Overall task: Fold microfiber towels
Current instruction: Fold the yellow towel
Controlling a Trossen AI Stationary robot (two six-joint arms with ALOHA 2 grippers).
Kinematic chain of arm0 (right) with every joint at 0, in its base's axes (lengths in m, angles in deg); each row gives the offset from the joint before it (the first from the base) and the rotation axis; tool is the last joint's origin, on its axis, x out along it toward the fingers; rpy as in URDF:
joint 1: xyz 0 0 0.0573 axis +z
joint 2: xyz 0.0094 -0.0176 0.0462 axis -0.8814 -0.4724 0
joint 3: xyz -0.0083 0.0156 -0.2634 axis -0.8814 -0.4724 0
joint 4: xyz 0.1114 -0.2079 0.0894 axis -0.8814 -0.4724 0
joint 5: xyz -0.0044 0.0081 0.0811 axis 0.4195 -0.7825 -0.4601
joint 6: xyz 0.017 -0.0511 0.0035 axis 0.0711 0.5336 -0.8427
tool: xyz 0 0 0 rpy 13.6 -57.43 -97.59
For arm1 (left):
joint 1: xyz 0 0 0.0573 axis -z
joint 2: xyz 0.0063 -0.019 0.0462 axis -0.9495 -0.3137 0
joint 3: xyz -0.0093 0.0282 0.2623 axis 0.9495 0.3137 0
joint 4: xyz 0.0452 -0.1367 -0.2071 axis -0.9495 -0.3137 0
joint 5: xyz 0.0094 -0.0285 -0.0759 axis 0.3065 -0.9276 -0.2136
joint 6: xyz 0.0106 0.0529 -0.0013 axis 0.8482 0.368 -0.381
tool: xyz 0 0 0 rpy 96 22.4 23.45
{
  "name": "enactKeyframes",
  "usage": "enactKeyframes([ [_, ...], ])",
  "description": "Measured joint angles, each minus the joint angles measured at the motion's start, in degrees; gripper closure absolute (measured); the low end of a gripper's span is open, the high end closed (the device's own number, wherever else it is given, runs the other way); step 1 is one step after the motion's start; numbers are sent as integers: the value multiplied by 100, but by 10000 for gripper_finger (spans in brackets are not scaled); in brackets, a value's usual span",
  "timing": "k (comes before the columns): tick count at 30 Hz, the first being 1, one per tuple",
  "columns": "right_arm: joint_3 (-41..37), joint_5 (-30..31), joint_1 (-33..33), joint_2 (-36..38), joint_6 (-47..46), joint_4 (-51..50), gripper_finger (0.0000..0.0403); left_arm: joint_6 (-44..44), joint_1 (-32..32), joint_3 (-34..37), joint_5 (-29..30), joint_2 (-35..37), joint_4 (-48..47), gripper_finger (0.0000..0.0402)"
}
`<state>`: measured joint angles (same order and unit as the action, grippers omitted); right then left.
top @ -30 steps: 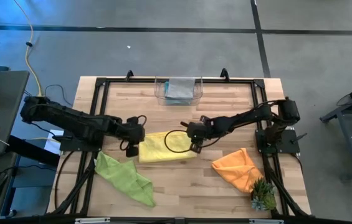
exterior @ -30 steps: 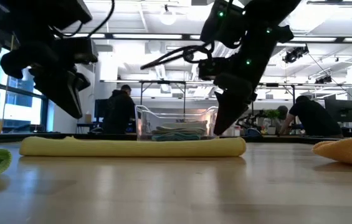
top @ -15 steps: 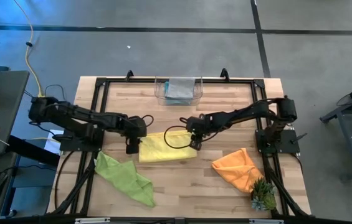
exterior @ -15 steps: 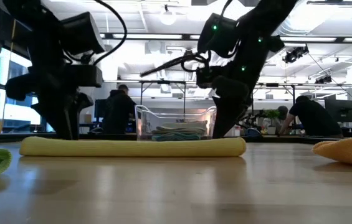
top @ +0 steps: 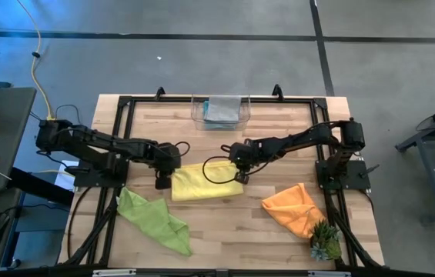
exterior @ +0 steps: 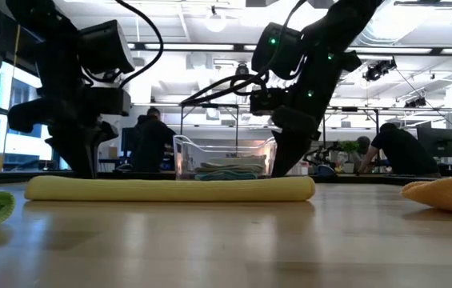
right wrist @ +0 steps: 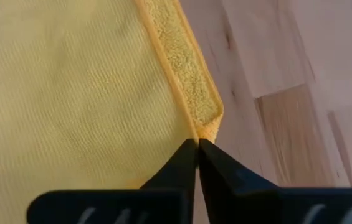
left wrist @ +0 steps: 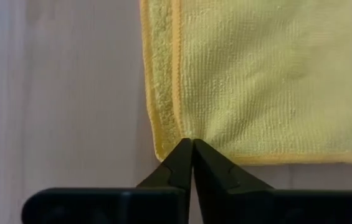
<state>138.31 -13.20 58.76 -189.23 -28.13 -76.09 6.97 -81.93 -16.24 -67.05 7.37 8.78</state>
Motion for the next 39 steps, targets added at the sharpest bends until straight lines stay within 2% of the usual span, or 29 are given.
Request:
enactKeyframes([
  [6, 0, 11, 2, 74, 40, 23, 401, -28, 0, -266, 490, 38, -643, 401],
  [14, 0, 114, 2, 87, 97, 248, 402, -186, 0, -280, 548, 124, -732, 401],
  [23, 0, 409, 2, 118, 135, 427, 402, -413, 9, -280, 988, 431, -734, 401],
  [29, 0, 814, 4, 118, 15, 333, 403, -653, 11, -280, 1125, 430, -885, 402],
  [39, 0, 835, -27, 129, -16, 583, 403, -783, 11, -280, 1362, 430, -964, 402],
])
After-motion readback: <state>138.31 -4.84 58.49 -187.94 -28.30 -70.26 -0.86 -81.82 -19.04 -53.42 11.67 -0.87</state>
